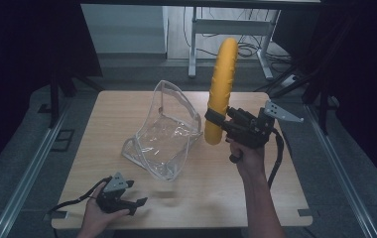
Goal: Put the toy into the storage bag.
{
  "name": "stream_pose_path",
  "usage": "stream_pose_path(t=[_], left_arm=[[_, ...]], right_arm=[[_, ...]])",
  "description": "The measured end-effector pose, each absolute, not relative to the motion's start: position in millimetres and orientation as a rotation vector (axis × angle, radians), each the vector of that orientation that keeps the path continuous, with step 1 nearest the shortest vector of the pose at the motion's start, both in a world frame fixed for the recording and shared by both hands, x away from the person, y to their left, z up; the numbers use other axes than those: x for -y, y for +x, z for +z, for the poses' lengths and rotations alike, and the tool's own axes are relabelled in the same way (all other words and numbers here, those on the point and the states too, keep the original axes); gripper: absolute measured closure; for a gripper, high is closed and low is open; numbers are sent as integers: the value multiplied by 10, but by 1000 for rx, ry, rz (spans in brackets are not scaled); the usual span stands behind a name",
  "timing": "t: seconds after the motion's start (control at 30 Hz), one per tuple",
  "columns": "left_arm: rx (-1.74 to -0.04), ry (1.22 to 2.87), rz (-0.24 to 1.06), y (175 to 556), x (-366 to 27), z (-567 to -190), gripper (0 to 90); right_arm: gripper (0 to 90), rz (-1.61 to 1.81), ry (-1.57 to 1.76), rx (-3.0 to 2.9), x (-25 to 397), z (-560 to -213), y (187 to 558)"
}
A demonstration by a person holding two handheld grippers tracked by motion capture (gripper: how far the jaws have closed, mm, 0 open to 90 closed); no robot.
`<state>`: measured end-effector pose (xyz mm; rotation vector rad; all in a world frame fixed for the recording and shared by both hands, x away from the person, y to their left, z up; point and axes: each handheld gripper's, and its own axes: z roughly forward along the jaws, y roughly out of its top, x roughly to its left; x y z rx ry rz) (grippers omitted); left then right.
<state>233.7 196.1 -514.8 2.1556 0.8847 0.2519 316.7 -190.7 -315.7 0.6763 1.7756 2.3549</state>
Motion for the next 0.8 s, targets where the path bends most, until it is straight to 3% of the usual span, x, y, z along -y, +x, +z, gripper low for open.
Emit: stream_pose_path(t=[0.8], left_arm=[[-880,2175,250,2339,-1953,-5165,201]], right_arm=[[506,2402,595,-1764,1620,-2964,3178]])
